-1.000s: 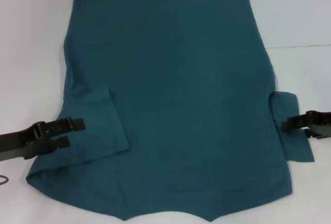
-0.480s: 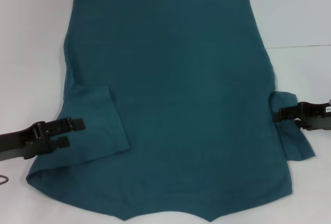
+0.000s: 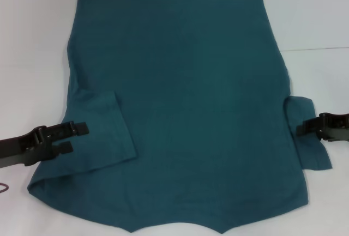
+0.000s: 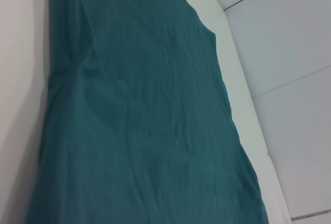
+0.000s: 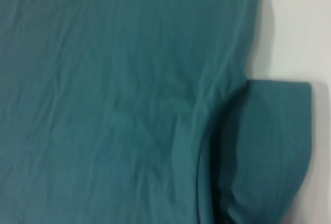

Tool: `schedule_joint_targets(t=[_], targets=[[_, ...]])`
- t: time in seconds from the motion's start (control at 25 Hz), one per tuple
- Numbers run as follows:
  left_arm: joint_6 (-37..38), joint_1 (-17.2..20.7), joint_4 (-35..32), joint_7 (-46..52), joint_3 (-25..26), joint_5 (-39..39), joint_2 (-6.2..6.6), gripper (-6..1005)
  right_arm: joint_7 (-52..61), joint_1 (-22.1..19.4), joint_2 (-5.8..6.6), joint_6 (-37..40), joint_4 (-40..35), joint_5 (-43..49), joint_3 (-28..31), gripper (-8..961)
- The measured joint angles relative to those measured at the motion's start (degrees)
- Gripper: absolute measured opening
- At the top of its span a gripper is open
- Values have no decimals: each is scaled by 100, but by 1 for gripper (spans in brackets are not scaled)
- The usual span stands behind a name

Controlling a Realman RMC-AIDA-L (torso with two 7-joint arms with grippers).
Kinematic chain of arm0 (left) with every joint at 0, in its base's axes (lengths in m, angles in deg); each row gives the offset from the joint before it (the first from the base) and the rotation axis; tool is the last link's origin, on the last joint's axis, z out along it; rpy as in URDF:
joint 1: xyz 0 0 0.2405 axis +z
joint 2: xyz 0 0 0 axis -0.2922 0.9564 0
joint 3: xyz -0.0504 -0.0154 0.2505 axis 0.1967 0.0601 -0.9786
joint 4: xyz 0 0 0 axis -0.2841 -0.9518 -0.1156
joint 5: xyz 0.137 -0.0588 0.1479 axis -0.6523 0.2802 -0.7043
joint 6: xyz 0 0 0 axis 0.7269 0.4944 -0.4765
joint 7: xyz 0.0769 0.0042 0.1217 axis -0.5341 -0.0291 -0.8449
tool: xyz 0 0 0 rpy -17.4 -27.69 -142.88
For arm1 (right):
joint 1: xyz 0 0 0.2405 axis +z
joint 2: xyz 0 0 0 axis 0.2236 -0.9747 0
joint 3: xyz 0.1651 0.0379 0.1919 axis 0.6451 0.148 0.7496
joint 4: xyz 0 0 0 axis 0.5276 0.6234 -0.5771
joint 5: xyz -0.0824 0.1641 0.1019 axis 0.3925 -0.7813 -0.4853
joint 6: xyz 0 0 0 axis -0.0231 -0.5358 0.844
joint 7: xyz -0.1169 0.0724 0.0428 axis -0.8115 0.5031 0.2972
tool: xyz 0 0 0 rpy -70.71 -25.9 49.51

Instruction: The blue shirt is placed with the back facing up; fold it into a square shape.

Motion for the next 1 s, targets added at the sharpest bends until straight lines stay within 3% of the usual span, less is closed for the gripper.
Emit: schedule_joint_targets(t=[0.44,0.6,1.0], targets=[[16,0,0,8,27,13,0,893,5,40,-18,-35,0,144,-3,265],[14,0,0,9,27,14,0,893,11,39,-13,-44,0,144,2,47],[24,0,0,9,25,14,0,892,12,8,18,-23,-89,213,-1,47]])
